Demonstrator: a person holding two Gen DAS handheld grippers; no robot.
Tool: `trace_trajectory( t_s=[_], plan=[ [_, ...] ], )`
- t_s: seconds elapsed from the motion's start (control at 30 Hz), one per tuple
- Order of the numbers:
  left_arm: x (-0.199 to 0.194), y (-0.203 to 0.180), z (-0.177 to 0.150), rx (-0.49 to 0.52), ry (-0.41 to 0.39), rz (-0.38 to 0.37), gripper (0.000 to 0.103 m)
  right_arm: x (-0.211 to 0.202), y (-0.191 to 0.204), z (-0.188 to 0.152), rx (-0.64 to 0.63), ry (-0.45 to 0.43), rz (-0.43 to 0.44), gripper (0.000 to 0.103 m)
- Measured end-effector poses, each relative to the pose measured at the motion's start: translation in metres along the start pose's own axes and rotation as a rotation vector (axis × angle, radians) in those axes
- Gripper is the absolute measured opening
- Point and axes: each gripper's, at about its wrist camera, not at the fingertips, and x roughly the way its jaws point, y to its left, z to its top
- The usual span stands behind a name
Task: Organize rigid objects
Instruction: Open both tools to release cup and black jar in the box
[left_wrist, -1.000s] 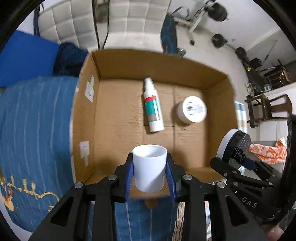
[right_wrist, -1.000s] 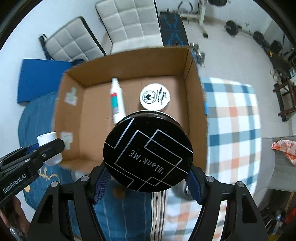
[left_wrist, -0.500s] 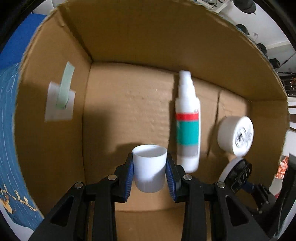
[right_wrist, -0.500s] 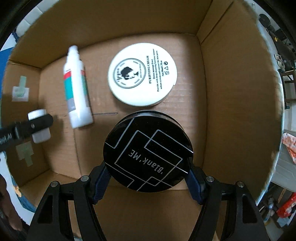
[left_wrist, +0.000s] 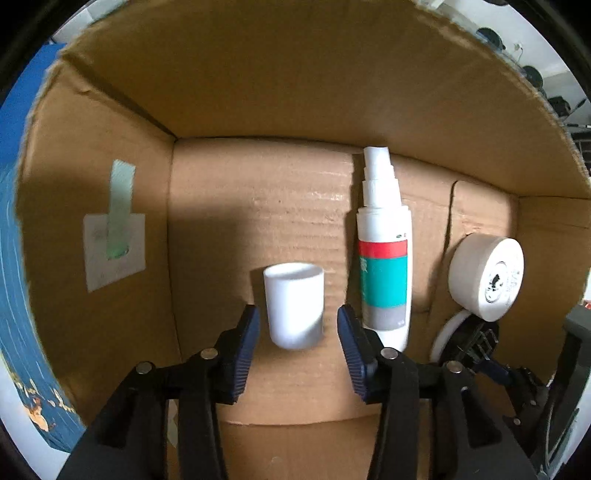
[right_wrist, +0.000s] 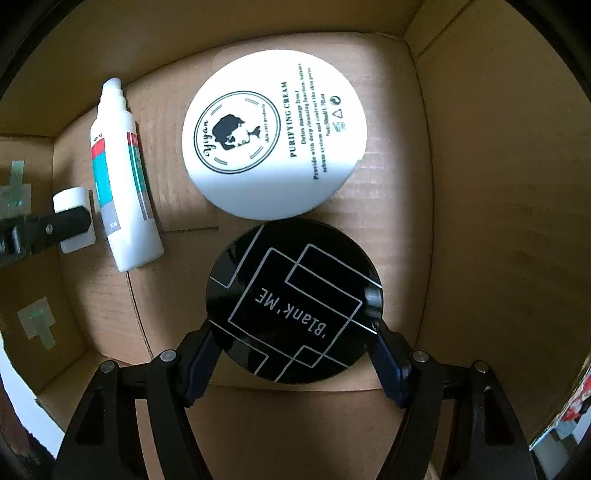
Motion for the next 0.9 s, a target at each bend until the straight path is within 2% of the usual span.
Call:
trace_trajectory(
  t_s=[0.1,0.17,0.23,0.27,0.33,0.43,0.53,0.63,0.67,0.9],
  plan=[
    [-0.010,0.003,-0.011,-0.028,-0.028,-0.028,0.048,-0.008,0.003,-0.005,0.001,-0.003,0.008,0.080],
    [-0.018,0.003,-0.020,-0.033,-0.054,-0.027,0.062,-0.015,0.009,-0.011,-0.004,-0.013,0.008,0.085],
    [-0.028,-0.001,-0.030,-0.026,-0.090,-0.034,0.072,-0.024,0.011,-0.015,-0.010,-0.028,0.009,0.090],
    [-0.033,-0.003,-0.036,-0.022,-0.102,-0.026,0.083,-0.029,0.013,-0.018,-0.014,-0.040,0.010,0.094],
    [-0.043,-0.007,-0.049,-0.001,-0.130,-0.008,0.092,-0.039,0.017,-0.024,-0.022,-0.064,0.006,0.101],
    [-0.062,-0.016,-0.073,0.026,-0.192,0.030,0.093,-0.055,0.020,-0.034,-0.034,-0.108,-0.005,0.103],
    [-0.084,-0.012,-0.094,0.028,-0.239,0.016,0.093,-0.072,0.023,-0.048,-0.043,-0.158,-0.013,0.103],
    [-0.102,-0.007,-0.106,0.037,-0.286,0.014,0.093,-0.086,0.023,-0.068,-0.044,-0.198,-0.012,0.103],
    [-0.113,-0.006,-0.093,0.040,-0.298,0.016,0.093,-0.091,0.024,-0.075,-0.047,-0.213,-0.008,0.103],
    [-0.147,0.003,-0.133,0.046,-0.397,0.019,0.093,-0.131,0.024,-0.114,-0.065,-0.313,-0.012,0.103]
  ],
)
